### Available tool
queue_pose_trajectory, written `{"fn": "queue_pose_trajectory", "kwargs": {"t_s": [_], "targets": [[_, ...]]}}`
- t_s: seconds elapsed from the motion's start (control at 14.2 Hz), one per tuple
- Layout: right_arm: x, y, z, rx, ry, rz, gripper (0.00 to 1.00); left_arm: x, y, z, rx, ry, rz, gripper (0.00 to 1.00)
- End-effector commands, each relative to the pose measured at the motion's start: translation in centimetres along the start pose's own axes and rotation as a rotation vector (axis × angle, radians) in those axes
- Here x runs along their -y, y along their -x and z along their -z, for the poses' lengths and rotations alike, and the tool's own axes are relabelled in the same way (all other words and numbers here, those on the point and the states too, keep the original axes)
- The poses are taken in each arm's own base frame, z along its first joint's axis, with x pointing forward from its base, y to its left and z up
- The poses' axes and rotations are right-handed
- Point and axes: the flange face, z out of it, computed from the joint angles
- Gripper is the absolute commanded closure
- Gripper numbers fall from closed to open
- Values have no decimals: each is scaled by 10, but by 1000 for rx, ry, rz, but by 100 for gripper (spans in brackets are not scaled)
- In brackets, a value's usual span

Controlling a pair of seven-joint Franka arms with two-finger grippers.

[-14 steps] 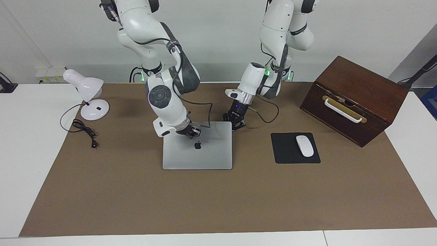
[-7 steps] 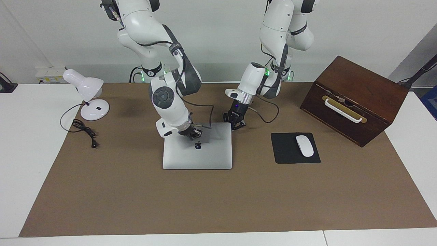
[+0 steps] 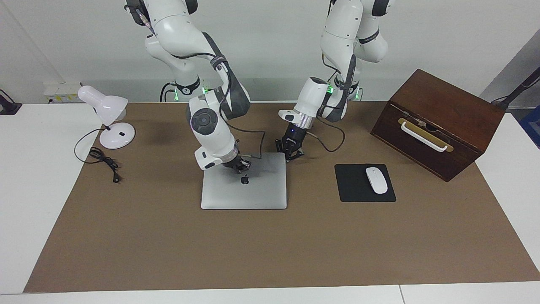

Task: Close laptop with both arms
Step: 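Push the laptop screen down onto the keyboard with the right gripper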

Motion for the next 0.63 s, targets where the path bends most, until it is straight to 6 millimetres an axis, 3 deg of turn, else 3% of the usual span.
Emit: {"fn": "queue_pose_trajectory", "kwargs": {"t_s": [0.0,0.56], "targets": [[-5,6,1,1,-27,16,100,-5,68,-19,172,15,-23,100],[-4,5,3,-2,-28,9,100,-5,68,-19,173,16,-31,100]]}}
